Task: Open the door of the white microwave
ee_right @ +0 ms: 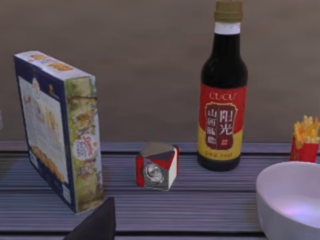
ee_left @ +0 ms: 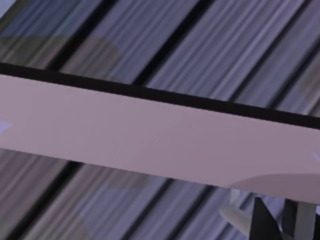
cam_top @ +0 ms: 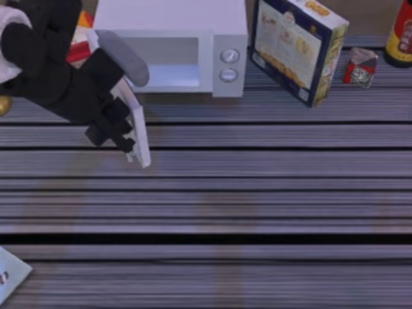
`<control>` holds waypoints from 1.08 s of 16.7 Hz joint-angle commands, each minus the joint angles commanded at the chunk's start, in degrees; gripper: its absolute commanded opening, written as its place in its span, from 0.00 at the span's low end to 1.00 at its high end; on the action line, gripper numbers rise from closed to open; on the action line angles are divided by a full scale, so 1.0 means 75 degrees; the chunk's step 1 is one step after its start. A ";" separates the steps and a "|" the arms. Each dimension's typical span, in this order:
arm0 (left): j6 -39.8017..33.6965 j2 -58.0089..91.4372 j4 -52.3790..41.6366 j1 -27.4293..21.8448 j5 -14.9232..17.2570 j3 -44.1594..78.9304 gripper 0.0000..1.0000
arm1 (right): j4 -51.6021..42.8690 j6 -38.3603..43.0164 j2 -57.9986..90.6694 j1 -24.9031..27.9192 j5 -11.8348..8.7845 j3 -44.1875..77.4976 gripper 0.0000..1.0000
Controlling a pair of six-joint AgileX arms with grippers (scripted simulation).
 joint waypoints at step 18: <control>0.0113 0.0027 -0.0048 0.0024 0.0053 -0.0002 0.00 | 0.0000 0.0000 0.0000 0.0000 0.0000 0.0000 1.00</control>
